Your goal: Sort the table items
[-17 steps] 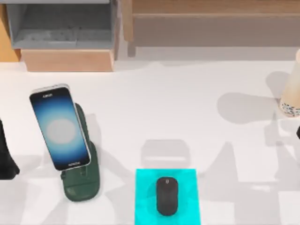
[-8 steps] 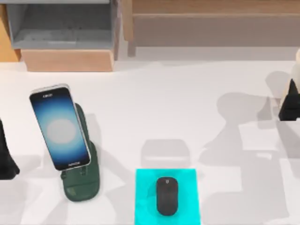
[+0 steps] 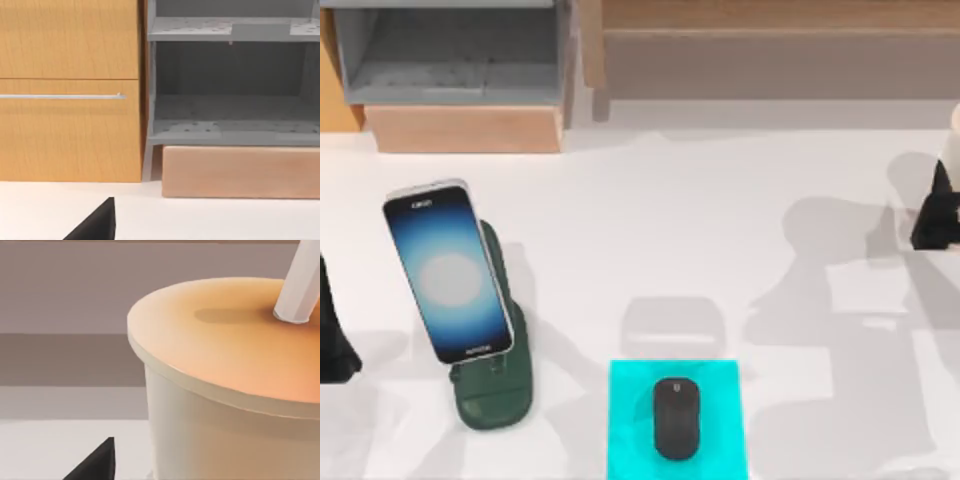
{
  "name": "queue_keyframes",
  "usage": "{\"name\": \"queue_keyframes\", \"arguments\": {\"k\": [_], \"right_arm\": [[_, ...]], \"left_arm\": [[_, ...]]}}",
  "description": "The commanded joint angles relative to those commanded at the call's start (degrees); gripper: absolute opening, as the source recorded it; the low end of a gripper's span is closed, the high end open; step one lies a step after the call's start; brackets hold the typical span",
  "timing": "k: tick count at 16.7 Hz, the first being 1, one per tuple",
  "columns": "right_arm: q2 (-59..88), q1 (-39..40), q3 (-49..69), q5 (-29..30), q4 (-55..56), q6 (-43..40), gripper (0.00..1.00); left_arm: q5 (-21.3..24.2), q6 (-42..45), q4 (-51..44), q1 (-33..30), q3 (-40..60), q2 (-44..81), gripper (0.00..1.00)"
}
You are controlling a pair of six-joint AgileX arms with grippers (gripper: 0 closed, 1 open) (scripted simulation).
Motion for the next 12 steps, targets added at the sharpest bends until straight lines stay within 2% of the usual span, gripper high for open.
{"name": "queue_keyframes", "arguments": {"k": [9, 12], "right_arm": [[3.6, -0.3, 6.2, -0.4, -2.6, -0.1, 1.0], [3.6, -0.3, 6.2, -0.4, -2.6, -0.1, 0.77]], "left_arm": [[0.0, 0.0, 0.0, 0.0, 0.0, 0.0, 1.0], [0.0, 0.0, 0.0, 0.0, 0.0, 0.0, 1.0]]}}
